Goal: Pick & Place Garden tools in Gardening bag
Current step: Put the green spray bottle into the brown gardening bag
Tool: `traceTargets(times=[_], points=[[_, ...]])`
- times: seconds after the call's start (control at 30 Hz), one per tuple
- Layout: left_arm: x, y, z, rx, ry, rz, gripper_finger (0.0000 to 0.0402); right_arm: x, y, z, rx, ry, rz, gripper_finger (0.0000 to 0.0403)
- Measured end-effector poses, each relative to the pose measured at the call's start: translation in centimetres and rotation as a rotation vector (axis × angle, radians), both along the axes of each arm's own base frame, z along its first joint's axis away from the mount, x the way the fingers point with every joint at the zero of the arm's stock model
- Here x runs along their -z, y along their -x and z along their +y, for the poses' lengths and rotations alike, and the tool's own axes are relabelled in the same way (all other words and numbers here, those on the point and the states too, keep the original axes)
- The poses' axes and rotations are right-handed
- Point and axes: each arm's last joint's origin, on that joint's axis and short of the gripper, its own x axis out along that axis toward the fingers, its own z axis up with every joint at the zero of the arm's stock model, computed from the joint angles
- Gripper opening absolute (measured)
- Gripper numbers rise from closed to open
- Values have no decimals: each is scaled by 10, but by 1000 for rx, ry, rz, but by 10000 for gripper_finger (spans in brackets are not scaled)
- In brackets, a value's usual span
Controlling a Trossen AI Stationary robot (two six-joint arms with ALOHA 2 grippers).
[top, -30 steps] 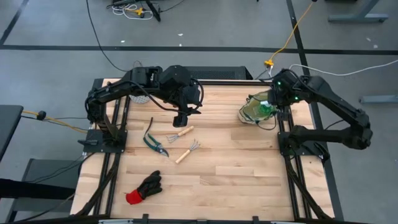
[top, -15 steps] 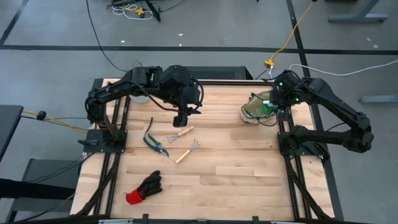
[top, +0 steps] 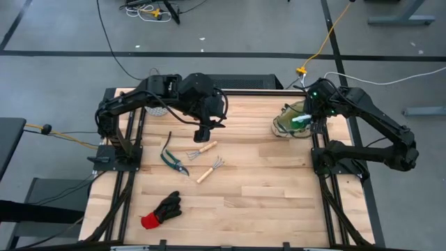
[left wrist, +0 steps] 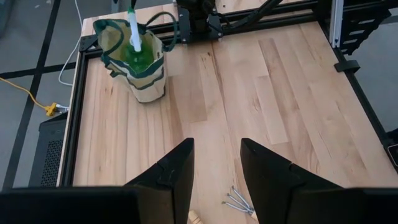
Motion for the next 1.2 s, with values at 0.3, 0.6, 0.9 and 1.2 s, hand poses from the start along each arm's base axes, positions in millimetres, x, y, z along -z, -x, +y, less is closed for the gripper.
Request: traceTargets(times=[0.3, 0.6, 0.9, 1.2], points=[[-1, 1, 0, -2, 2, -2, 140, -2, -2, -1, 25, 2, -65, 209], [-1, 1, 0, -3, 2, -3, 140, -2, -5, 1, 101, -72, -165, 189], [-1, 1, 0, -3, 3, -3, 140, -3, -9, 0, 131, -60, -221, 139], [-6, 6, 2, -14, -3, -20, 140, -5, -18, -1, 89, -47, -268, 53]])
